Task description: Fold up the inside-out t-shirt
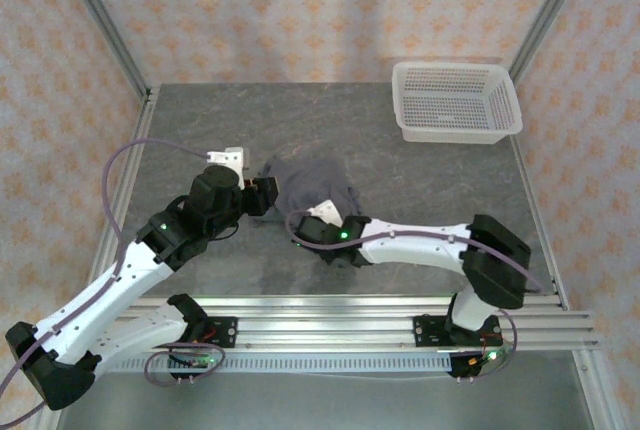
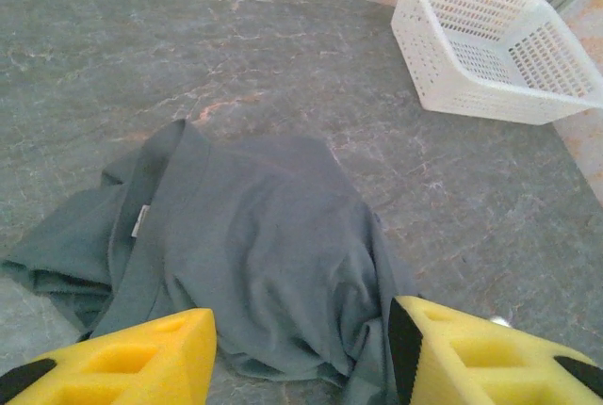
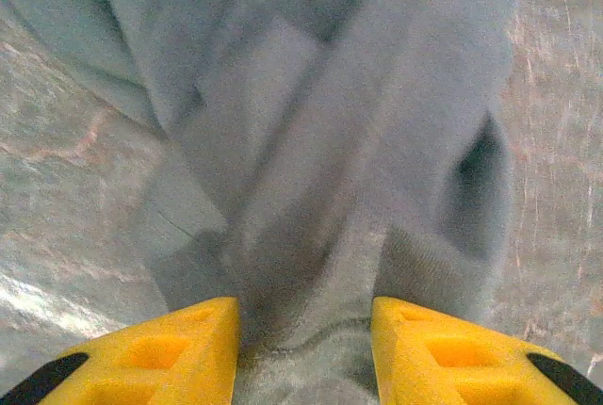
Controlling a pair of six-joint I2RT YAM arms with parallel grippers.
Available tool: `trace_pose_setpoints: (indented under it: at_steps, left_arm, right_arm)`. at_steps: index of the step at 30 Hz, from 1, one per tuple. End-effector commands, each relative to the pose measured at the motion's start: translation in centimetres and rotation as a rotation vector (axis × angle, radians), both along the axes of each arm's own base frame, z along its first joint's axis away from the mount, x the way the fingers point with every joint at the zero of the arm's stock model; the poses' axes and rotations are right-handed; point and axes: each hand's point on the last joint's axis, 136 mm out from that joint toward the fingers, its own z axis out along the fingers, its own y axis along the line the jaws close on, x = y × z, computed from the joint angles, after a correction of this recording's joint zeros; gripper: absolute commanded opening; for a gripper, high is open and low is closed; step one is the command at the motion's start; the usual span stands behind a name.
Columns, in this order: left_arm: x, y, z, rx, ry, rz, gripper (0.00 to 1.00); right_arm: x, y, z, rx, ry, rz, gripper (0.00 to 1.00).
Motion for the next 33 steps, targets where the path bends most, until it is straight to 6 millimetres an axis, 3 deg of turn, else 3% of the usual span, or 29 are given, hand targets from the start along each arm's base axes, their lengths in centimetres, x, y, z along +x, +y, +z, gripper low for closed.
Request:
trace_pose_setpoints:
  at_steps: [1,3,5,9,13,16,21,33]
  left_arm:
    - [0.3,0.4,-0.8,0.0,0.018,0.028,0.52]
    - [0.4,0.3,-1.0,0.0,0.022,0.028,0.52]
    - [0.5,0.2,-1.0,-0.002,0.021,0.028,0.51]
    - [0.6,0.1,-1.3,-0.001,0.032,0.024,0.51]
    - [0.8,-0.1,-1.6,-0.002,0.037,0.02,0.51]
    - [0.8,-0.3,-1.9,-0.023,0.051,0.025,0.51]
    - [0.5,-0.2,-2.0,-0.024,0.061,0.024,0.51]
    - [0.6,-0.4,-2.6,-0.02,0.078,0.016,0.51]
  right_arm:
    - [-1.6,-1.7,0.1,0.135,0.037,-0.106,0.39]
    - [-3.2,-2.0,-1.6,0.232,0.105,-0.144,0.36]
    - [-4.0,-2.6,-2.0,0.293,0.128,-0.18,0.35]
    - [-3.9,-2.8,1.8,0.41,0.072,-0.158,0.42]
    - [-2.6,-1.8,6.3,0.486,-0.019,-0.114,0.39]
    - [-1.4,-0.3,7.9,0.494,-0.057,-0.118,0.37]
    - [0.0,1.0,5.7,0.353,-0.042,-0.183,0.41]
    - [0.2,-0.1,1.8,0.09,0.021,-0.346,0.46]
